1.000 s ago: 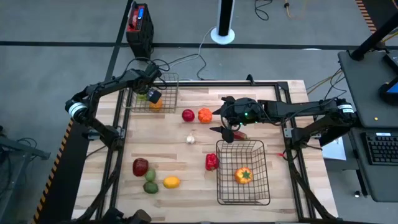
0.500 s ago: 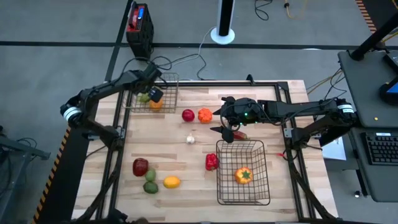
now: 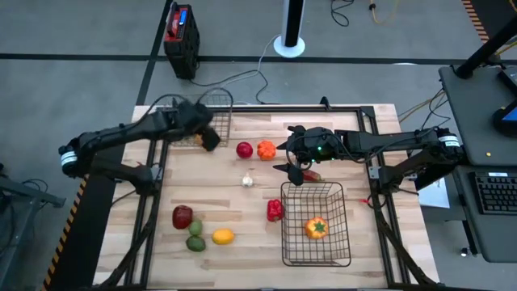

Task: Sort produce into baskets
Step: Put the yellow lemon into the black wire basket

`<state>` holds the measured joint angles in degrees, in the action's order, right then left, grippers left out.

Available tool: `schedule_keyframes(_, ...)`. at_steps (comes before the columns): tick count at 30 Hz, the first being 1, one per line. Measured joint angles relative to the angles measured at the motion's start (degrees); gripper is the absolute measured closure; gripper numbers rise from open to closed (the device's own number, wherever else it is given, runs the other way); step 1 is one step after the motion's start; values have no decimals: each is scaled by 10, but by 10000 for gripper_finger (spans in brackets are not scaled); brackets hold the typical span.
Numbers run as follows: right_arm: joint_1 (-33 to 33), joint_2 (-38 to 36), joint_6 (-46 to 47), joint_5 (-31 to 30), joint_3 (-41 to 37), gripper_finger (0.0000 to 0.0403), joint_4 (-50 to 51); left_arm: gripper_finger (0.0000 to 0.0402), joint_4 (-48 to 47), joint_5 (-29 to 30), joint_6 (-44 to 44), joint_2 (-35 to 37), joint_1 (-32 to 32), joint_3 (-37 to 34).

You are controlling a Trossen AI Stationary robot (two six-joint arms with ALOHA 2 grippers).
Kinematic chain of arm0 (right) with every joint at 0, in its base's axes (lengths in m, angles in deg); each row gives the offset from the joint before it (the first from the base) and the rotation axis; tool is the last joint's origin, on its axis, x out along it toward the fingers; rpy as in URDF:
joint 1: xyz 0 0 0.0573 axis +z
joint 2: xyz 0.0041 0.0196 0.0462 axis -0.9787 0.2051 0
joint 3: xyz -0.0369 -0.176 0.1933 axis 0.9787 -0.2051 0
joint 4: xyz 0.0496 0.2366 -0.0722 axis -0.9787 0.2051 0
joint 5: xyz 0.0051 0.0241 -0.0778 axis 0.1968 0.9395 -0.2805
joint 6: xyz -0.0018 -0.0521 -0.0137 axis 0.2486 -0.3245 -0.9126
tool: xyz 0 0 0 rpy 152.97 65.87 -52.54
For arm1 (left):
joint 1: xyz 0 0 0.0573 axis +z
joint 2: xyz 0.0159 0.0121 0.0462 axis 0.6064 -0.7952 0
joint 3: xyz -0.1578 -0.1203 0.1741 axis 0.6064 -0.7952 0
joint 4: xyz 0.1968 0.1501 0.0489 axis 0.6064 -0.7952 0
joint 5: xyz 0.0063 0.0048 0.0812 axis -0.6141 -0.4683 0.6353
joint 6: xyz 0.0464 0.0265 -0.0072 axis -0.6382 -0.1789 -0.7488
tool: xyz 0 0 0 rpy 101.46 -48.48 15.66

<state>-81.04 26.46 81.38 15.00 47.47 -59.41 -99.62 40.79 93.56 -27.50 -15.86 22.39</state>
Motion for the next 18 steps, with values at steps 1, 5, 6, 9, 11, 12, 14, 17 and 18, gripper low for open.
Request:
schedule_keyframes(1, 0, 0, 0, 0, 0, 78, 0, 173, 0, 0, 0, 5, -22, 0)
schedule_keyframes(5, 0, 0, 0, 0, -1, 78, 0, 173, 1, 0, -1, 12, -109, 0)
schedule_keyframes(6, 0, 0, 0, 0, -2, 78, 0, 173, 2, 0, -3, 12, -129, 0)
schedule_keyframes(9, 0, 0, 0, 0, -6, 78, 0, 173, 2, -1, -9, 4, -185, 0)
schedule_keyframes(11, 0, 0, 0, 0, -9, 78, 0, 173, 3, -1, -10, -5, -217, 0)
schedule_keyframes(12, 0, 0, -1, 0, -9, 77, 0, 173, 3, -1, -9, -9, -231, 0)
schedule_keyframes(14, 0, 0, -1, 0, -10, 74, 0, 173, 6, -1, -7, -19, -256, -1)
schedule_keyframes(17, 0, 0, -1, 0, -10, 71, 0, 173, 22, -1, -7, -36, -292, -1)
schedule_keyframes(18, 0, 0, -2, 1, -10, 70, 0, 173, 28, -2, -7, -42, -303, -1)
